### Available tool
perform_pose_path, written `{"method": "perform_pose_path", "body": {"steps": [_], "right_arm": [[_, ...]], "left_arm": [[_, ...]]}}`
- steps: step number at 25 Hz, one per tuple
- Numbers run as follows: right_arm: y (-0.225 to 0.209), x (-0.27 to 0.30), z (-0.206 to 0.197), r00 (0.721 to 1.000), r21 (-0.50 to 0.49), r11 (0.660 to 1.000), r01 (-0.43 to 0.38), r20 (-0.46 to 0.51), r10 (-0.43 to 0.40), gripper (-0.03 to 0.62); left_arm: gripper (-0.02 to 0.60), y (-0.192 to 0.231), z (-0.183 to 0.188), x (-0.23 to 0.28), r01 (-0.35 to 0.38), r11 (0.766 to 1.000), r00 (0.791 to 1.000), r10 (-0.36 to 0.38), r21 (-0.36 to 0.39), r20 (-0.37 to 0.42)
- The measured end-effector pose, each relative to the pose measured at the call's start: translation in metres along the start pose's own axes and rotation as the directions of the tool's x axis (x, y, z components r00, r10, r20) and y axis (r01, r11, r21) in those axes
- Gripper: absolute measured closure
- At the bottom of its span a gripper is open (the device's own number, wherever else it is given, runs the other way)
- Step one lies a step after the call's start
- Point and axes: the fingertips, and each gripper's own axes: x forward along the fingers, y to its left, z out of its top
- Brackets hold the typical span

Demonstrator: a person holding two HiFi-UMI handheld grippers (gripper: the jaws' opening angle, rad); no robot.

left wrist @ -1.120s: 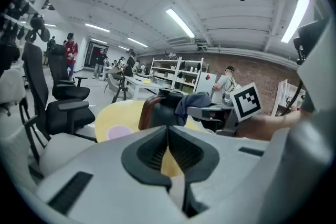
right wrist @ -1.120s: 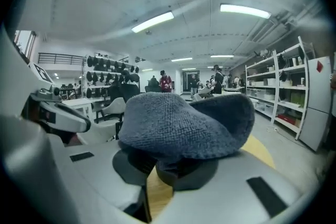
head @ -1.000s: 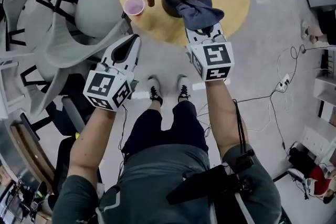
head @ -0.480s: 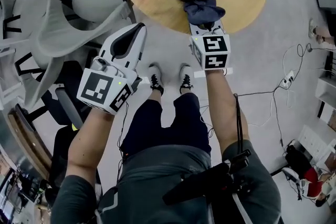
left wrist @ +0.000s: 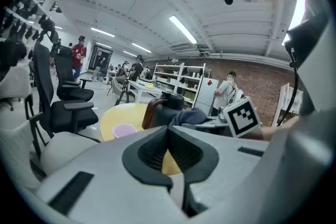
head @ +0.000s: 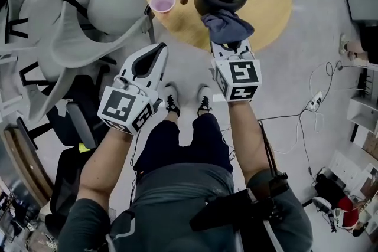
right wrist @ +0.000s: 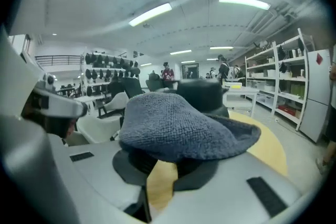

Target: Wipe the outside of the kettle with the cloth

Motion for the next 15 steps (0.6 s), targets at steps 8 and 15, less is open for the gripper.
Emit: {"method": "perform_pose_path", "body": {"steps": [8, 15], "right_arm": [[0.009, 0.007, 0.085, 0.996, -0.039, 0.999, 0.008, 0.09, -0.004, 0.519], [0.017, 0.03, 0.045, 1.0, -0.037, 0.999, 0.024, 0.001, -0.024, 0.519]], "left_arm": [[0.572, -0.005, 0.022, -0.011, 0.014, 1.0, 0.999, -0.013, -0.026, 0.031], [0.572, 0.005, 0.022, -0.014, 0.008, 1.0, 1.0, -0.007, -0.02, 0.029]]}}
